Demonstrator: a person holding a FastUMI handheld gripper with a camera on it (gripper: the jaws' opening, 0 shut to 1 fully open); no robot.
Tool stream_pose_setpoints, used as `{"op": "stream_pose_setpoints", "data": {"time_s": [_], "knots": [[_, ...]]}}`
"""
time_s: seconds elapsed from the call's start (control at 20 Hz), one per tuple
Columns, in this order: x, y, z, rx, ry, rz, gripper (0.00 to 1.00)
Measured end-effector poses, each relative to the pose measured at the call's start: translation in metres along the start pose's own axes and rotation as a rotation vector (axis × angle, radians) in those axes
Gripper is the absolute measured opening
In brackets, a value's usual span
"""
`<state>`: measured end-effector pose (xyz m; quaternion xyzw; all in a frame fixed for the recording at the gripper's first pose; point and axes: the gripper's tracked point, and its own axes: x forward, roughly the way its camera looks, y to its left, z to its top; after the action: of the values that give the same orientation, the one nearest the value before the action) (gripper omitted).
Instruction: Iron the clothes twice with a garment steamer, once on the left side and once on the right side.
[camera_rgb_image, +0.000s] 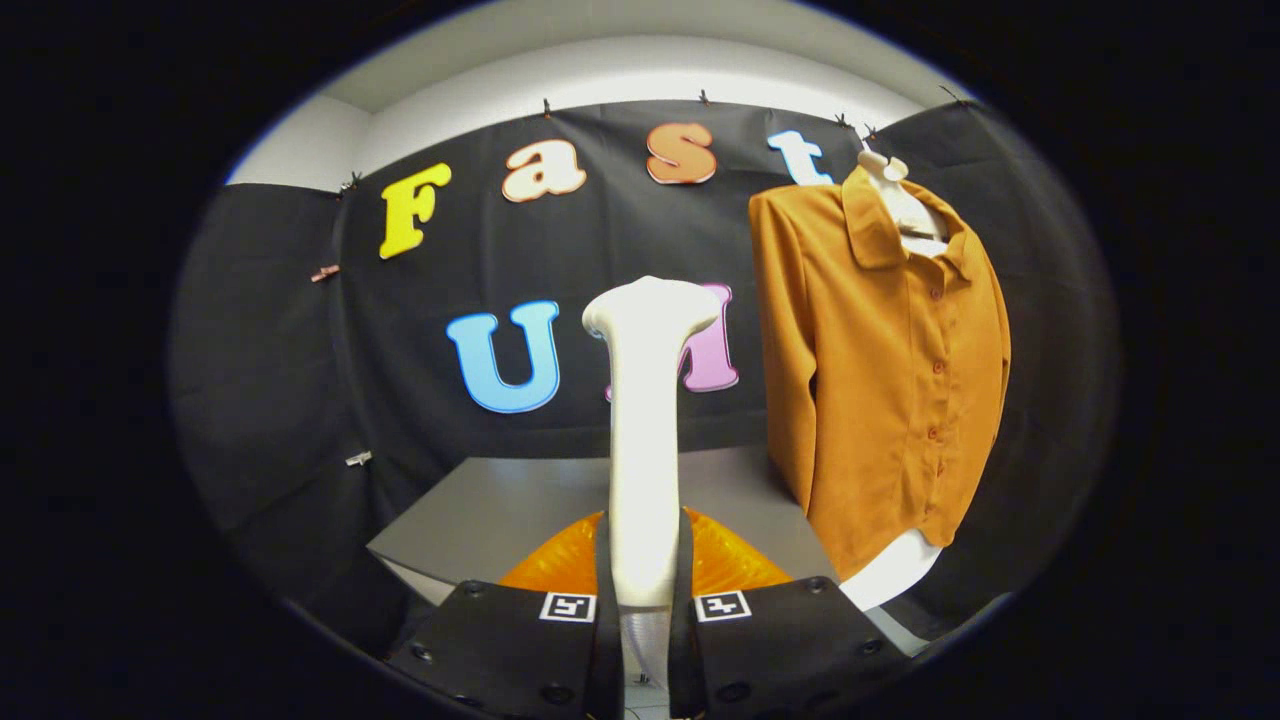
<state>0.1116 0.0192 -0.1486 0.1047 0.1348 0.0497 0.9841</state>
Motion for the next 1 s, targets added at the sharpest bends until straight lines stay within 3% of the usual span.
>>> {"op": "stream_pose_setpoints", "data": {"time_s": [0.25,0.5,1.0], "knots": [[-0.042,-0.035,0.05,-0.048,-0.159,0.001,0.21],[-0.055,-0.093,0.074,-0.073,-0.256,-0.042,0.21],[0.007,-0.208,0.05,-0.061,-0.27,-0.11,0.21]]}}
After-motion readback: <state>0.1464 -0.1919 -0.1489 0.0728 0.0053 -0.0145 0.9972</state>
